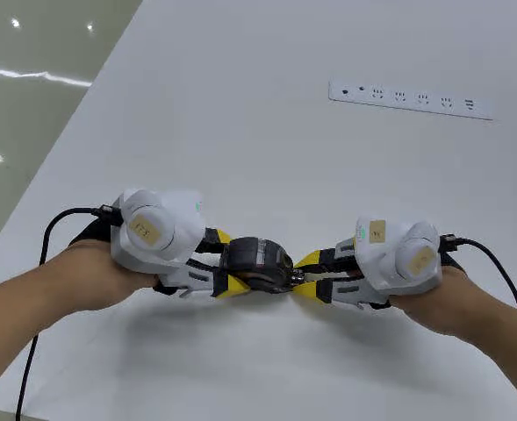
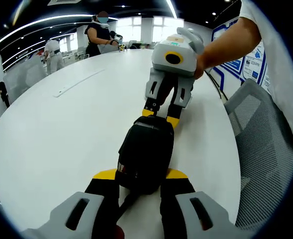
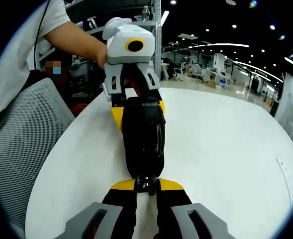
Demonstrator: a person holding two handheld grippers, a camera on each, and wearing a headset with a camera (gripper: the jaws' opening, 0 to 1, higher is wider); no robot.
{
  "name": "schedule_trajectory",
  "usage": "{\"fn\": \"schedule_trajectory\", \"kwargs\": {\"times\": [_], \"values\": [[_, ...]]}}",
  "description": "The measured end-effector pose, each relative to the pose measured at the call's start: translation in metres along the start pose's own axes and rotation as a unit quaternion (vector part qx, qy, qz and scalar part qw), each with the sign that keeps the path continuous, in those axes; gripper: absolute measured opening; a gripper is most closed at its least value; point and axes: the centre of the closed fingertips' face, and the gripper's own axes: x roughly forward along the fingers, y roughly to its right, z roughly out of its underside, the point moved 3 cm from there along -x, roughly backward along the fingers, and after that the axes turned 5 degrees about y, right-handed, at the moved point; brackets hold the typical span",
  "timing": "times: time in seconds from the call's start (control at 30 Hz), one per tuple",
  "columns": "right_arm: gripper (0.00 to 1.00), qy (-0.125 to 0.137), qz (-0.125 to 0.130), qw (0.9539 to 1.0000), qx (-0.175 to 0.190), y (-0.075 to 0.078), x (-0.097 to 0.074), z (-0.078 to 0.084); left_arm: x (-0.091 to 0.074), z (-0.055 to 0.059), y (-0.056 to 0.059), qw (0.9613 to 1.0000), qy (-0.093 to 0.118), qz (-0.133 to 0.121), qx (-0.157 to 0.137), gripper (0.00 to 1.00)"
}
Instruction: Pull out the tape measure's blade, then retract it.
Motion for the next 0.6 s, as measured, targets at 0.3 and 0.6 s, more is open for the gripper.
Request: {"fn": "schedule_trajectory", "kwargs": {"times": [0.3, 0.6], "values": [[0.1, -0.008, 0.0, 1.0, 0.0, 0.0, -0.002, 0.002, 0.001, -0.004, -0.001, 0.9999, -0.001, 0.004, 0.009, 0.25], [0.09, -0.014, 0.009, 0.9998, 0.005, -0.001, -0.017, 0.007, -0.001, -0.004, 0.001, 0.9999, -0.002, 0.006, 0.011, 0.25]]}}
